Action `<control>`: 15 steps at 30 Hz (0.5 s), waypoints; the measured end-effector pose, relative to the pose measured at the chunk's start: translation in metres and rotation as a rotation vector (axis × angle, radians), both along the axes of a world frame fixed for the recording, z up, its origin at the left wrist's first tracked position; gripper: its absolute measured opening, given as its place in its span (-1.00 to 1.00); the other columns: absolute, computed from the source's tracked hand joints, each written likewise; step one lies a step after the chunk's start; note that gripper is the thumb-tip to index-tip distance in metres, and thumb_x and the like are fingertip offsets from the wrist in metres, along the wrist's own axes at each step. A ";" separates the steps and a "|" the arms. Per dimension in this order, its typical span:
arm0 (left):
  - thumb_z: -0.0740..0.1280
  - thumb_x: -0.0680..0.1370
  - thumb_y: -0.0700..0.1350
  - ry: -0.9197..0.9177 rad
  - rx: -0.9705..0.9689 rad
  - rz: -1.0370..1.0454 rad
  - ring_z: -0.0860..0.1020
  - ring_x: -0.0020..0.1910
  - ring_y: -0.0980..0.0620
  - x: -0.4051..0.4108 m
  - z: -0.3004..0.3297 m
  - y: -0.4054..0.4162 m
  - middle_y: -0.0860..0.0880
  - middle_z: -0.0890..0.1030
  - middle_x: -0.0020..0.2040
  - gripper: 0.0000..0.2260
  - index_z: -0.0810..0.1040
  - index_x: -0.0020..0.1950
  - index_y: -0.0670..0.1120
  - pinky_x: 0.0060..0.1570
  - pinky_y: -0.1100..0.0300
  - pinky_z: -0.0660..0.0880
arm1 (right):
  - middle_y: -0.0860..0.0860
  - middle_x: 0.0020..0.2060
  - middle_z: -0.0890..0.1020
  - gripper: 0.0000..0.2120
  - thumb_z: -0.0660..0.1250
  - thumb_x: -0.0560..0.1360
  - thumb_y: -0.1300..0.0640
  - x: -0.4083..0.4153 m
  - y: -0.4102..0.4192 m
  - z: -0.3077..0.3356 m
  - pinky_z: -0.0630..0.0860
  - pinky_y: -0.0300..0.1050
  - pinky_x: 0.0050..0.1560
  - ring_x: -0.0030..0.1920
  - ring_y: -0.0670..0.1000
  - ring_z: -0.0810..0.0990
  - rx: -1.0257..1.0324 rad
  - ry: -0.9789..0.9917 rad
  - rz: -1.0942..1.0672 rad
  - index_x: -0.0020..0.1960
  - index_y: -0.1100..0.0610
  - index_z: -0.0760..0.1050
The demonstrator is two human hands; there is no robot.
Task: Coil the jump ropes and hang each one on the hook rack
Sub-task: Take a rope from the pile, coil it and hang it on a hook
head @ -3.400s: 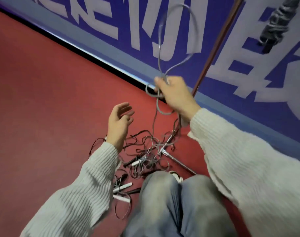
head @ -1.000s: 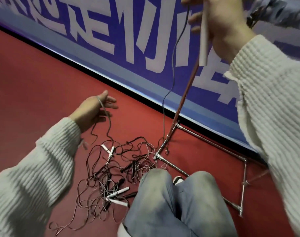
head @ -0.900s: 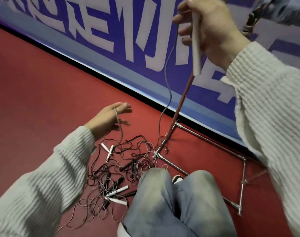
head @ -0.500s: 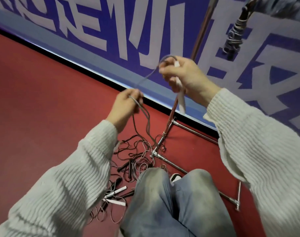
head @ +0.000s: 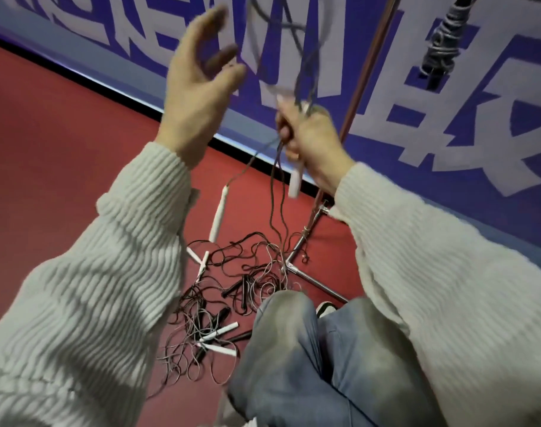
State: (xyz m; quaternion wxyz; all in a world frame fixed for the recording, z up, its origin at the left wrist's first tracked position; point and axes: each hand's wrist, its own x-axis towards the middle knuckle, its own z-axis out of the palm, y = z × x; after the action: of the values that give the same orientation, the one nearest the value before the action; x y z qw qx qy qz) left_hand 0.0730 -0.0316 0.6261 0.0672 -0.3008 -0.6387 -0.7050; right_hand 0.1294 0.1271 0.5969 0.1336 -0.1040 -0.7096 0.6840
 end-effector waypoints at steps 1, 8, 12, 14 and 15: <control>0.31 0.53 -0.36 -0.080 0.041 0.029 0.55 0.33 -0.06 0.000 -0.015 -0.010 -0.12 0.45 0.41 -0.47 0.34 0.50 -0.19 0.25 0.09 0.53 | -0.01 -0.45 0.42 -0.66 0.29 0.67 0.02 -0.001 0.002 0.017 0.22 -0.25 -0.57 -0.57 -0.12 0.27 -0.093 0.065 0.026 -0.26 0.10 0.45; 0.40 0.47 -0.32 -0.472 -0.527 -0.147 0.36 0.43 0.21 0.042 -0.159 -0.010 -0.04 0.11 0.65 -0.14 0.07 0.65 0.07 0.47 -0.28 0.32 | 0.00 -0.41 0.39 -0.70 0.10 0.71 0.22 -0.017 -0.004 0.100 0.21 -0.30 -0.55 -0.56 -0.16 0.21 -0.503 0.349 0.225 -0.20 0.16 0.34; 0.44 0.57 0.02 -0.539 -0.577 -0.110 0.20 0.59 -0.08 0.045 -0.197 0.013 -0.09 0.19 0.62 -0.27 0.11 0.63 0.03 0.52 -0.12 0.24 | 0.00 -0.39 0.39 -0.71 0.04 0.71 0.21 -0.012 -0.004 0.111 0.21 -0.31 -0.57 -0.58 -0.16 0.22 -0.612 0.379 0.326 -0.19 0.17 0.31; 0.33 0.65 -0.07 -0.531 -0.539 -0.028 0.44 0.43 -0.07 0.033 -0.193 0.018 -0.07 0.48 0.38 -0.60 0.37 0.47 -0.10 0.41 0.01 0.41 | 0.00 -0.41 0.38 -0.70 0.02 0.70 0.22 -0.007 0.004 0.112 0.23 -0.31 -0.58 -0.58 -0.16 0.24 -0.679 0.403 0.359 -0.20 0.18 0.31; 0.29 0.67 -0.13 -0.518 -0.544 -0.015 0.50 0.36 -0.05 0.027 -0.189 0.018 -0.05 0.53 0.31 -0.70 0.43 0.40 -0.12 0.37 0.01 0.45 | 0.00 -0.42 0.37 -0.69 0.01 0.70 0.22 -0.005 0.008 0.113 0.23 -0.31 -0.58 -0.58 -0.16 0.24 -0.714 0.416 0.365 -0.20 0.18 0.31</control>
State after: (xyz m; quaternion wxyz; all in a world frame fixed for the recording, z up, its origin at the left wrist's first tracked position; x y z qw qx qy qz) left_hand 0.1002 -0.0141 0.4368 -0.1843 -0.1243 -0.7963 -0.5626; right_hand 0.1242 0.1355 0.7099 0.1063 0.1229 -0.3937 0.9048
